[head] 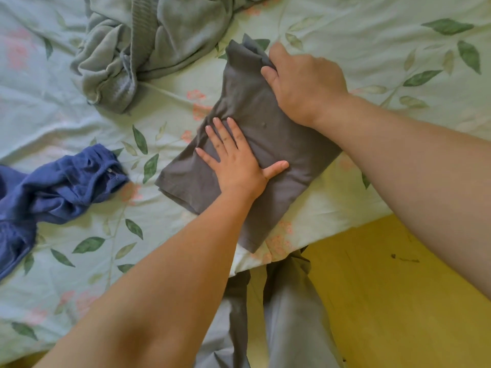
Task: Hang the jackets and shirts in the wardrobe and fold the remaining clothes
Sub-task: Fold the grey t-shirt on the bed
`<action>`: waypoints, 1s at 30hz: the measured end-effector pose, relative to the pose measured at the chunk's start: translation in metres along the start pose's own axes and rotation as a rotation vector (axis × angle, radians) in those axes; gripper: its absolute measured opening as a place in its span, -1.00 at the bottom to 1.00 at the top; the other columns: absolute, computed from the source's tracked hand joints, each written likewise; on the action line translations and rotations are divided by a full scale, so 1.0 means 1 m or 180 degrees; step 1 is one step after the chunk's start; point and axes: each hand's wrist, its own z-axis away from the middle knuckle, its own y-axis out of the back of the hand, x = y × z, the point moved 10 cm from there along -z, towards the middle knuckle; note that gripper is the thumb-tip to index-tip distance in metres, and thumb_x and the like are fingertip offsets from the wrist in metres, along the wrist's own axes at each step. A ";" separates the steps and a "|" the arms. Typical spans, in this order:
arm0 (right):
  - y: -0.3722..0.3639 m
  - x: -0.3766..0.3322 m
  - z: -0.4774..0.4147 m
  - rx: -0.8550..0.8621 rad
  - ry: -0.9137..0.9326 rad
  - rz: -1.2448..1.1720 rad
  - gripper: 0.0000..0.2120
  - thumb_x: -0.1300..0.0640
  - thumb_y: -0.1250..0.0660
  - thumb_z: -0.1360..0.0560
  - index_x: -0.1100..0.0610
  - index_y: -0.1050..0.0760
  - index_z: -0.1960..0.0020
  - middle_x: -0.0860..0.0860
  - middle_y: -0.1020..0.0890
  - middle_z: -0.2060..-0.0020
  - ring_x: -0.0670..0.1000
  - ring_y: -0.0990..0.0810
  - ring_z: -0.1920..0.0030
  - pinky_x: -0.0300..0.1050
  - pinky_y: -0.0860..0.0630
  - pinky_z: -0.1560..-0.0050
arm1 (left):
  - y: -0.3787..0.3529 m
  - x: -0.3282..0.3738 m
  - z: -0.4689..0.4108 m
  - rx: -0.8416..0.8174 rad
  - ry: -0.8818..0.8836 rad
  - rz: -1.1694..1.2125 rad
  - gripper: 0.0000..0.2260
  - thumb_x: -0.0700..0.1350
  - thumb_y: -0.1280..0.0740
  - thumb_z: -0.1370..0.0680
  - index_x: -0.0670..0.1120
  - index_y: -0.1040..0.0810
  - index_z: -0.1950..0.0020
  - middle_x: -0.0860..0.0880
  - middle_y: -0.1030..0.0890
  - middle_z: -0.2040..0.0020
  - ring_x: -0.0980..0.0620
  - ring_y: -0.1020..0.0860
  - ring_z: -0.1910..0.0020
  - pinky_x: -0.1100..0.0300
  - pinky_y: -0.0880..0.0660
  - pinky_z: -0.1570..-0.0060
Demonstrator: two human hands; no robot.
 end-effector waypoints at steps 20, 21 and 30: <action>-0.106 -0.228 0.150 -0.0955 0.0393 0.0283 -0.78 0.19 -0.13 -0.62 0.10 -0.35 -0.26 0.13 -0.61 -0.05 0.16 -0.64 0.07 -0.02 -0.37 0.32 | 0.045 -0.168 0.041 -0.1284 0.1577 0.4779 -0.25 0.51 -0.33 -0.38 -0.08 -0.70 -0.22 -0.18 -0.66 -0.24 -0.16 -0.65 -0.22 -0.11 -0.57 -0.25; -0.123 -0.223 0.154 -0.1172 0.0351 0.0169 -0.76 0.17 -0.14 -0.64 0.09 -0.32 -0.31 0.15 -0.57 -0.12 0.19 -0.61 -0.03 0.02 -0.41 0.22 | 0.043 -0.176 0.040 -0.1270 0.1451 0.4219 -0.38 0.41 -0.43 -0.40 -0.04 -0.69 -0.22 -0.17 -0.67 -0.23 -0.14 -0.66 -0.19 -0.10 -0.60 -0.19; -0.072 -0.101 0.180 0.0638 -0.1194 -0.0676 -0.76 -0.01 -0.32 -0.58 0.12 -0.49 -0.14 0.12 -0.51 -0.07 0.18 -0.50 -0.04 0.09 -0.47 0.00 | 0.066 -0.168 -0.010 -0.0541 0.0786 0.1863 -0.85 -0.05 -0.42 -0.49 0.11 -0.63 -0.04 0.14 -0.67 0.06 0.11 -0.63 0.04 0.24 -0.49 0.17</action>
